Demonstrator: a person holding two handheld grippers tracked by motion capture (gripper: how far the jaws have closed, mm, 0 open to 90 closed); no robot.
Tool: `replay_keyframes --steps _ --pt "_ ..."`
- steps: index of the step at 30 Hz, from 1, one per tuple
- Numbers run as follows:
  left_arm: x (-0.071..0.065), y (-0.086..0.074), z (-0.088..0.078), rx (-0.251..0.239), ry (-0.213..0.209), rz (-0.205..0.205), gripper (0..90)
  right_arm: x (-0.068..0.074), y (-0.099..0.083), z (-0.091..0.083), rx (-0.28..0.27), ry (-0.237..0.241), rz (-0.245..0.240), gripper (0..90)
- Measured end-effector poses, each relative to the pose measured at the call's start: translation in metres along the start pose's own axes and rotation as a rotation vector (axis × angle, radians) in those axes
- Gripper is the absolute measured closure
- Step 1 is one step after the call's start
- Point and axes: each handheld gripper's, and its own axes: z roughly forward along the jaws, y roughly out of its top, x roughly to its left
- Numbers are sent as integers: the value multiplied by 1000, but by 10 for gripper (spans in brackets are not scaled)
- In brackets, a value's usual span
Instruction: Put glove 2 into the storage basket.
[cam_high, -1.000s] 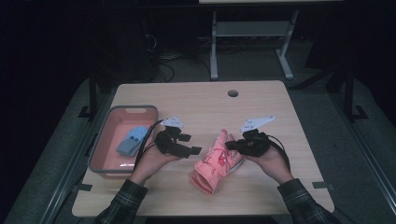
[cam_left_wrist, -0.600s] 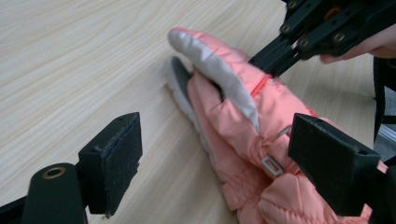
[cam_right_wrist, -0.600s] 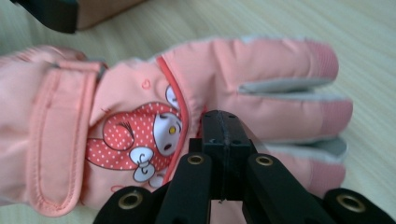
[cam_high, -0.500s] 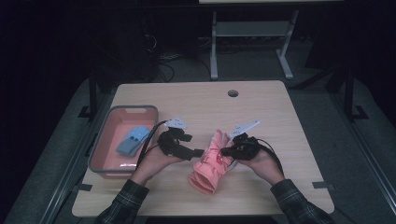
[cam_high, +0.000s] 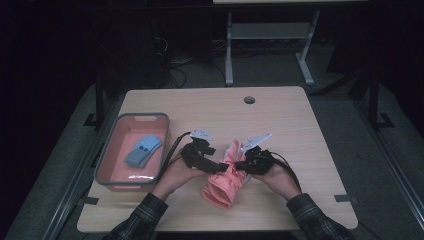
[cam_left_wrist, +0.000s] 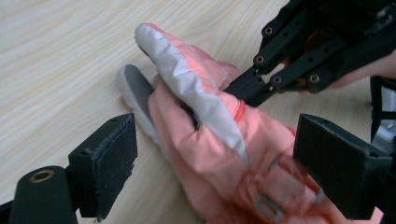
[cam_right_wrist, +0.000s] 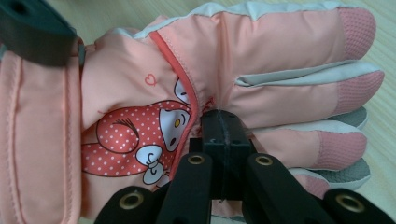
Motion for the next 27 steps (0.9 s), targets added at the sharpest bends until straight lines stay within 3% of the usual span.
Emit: replay_keyframes --steps 5,8,12,19,27 --pt "4 -3 18 29 -25 -36 129 1 0 1 3 -6 -16 900" --pt "9 -9 27 59 -57 -79 129 1 -1 0 10 -10 -19 900" --pt "16 -19 39 88 -130 -164 127 2 -3 1 7 -1 -18 900" --pt "22 -22 46 134 -187 -198 124 2 -6 1 1 7 -22 900" --pt "22 -22 48 127 -219 -213 124 4 -7 1 -2 -3 -36 900"
